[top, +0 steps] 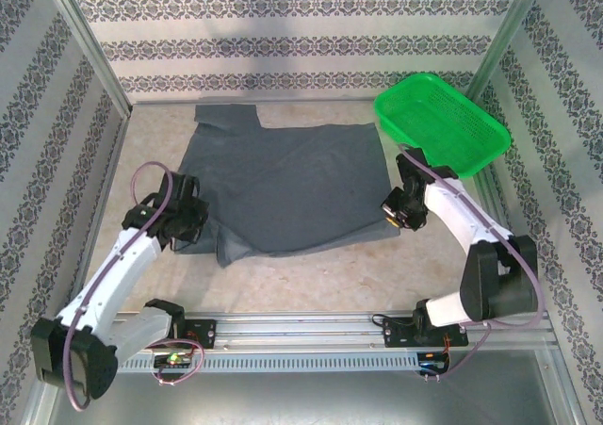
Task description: Fold and stack the t-shirts
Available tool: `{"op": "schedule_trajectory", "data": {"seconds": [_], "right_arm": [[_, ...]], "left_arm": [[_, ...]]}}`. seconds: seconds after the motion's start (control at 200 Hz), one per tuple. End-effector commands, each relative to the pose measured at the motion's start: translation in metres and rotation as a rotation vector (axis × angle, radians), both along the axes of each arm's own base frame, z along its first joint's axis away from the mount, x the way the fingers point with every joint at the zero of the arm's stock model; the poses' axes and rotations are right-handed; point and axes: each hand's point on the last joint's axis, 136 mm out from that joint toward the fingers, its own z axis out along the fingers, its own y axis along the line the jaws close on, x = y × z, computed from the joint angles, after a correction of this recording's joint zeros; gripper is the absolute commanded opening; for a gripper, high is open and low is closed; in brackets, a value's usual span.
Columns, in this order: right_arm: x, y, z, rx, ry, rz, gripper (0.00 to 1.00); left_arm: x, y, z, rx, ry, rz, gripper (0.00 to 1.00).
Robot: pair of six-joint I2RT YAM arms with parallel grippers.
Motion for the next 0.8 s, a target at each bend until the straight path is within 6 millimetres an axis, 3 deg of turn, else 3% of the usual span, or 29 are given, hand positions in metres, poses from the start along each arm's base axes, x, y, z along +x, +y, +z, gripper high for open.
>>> {"op": "schedule_trajectory", "data": {"seconds": [0.0,0.23,0.355,0.655,0.794], "right_arm": [[0.021,0.003,0.01,0.032,-0.019,-0.042,0.0],[0.068,-0.001,0.026,0.0,-0.072,-0.055,0.0],[0.086,-0.006,0.023,-0.033,-0.063,-0.054,0.0],[0.106,-0.015,0.011,-0.09,-0.037,-0.079,0.0],[0.109,-0.016,0.006,-0.097,-0.023,-0.086,0.0]], "left_arm": [[0.038,0.004,0.02,0.034,-0.11,-0.069,0.0],[0.062,0.033,0.027,0.079,-0.135,-0.042,0.0],[0.074,0.046,0.03,0.098,-0.159,-0.032,0.0],[0.096,0.065,0.028,0.131,-0.18,-0.033,0.0],[0.108,0.065,0.024,0.143,-0.181,-0.071,0.0]]}}
